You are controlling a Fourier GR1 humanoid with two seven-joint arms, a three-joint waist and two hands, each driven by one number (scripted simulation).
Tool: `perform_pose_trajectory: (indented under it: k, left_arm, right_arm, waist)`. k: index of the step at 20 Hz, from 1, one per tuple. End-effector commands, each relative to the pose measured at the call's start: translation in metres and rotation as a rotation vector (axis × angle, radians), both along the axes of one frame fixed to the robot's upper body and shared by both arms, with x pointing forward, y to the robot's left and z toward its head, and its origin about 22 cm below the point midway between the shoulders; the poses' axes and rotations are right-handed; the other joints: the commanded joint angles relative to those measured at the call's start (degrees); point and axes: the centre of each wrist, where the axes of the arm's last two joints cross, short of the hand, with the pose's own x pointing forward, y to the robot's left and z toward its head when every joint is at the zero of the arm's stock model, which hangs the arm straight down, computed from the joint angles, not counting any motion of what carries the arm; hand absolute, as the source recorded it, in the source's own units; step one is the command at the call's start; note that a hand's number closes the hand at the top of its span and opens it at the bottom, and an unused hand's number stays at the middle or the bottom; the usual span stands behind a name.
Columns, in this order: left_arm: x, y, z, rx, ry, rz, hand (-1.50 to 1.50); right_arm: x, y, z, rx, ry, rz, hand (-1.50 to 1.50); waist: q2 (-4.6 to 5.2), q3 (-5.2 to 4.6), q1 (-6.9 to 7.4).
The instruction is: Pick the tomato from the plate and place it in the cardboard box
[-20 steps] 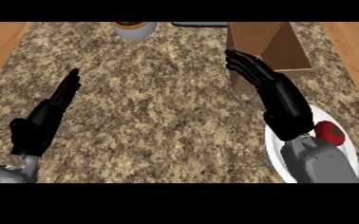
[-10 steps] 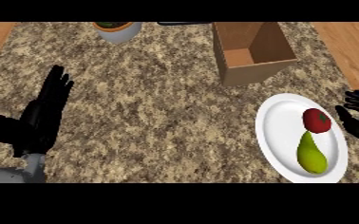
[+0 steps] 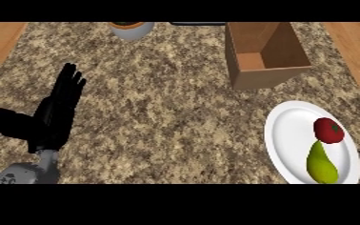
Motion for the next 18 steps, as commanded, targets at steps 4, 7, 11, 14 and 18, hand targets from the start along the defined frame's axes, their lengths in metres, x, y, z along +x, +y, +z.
perform_pose_trajectory:
  k: [4, 7, 11, 14, 18]
  left_arm:
    - [0.007, 0.001, 0.008, -0.007, -0.01, -0.011, 0.0]
    - [0.004, -0.024, 0.008, -0.013, 0.001, -0.025, 0.0]
    - [-0.002, -0.001, 0.002, -0.013, 0.027, -0.026, 0.0]
    - [-0.004, -0.012, -0.006, -0.012, 0.02, -0.015, 0.0]
    - [-0.007, -0.003, 0.008, -0.019, -0.002, -0.01, 0.0]
  right_arm:
    - [-0.003, -0.042, 0.055, -0.039, 0.296, 0.239, -1.5]
    - [0.029, -0.035, 0.066, -0.011, 0.326, 0.286, -1.5]
    - [0.057, -0.014, 0.045, 0.047, 0.269, 0.335, -1.5]
    - [0.045, -0.024, 0.053, 0.056, 0.274, 0.359, -1.5]
    - [0.067, -0.006, 0.067, 0.025, 0.301, 0.363, -1.5]
  waist:
    - [-0.14, -0.11, 1.55]
    - [-0.3, -0.19, 1.53]
    - [-0.44, -0.25, 1.1]
    - [-0.52, -0.26, 0.45]
    - [-0.58, -0.28, 0.57]
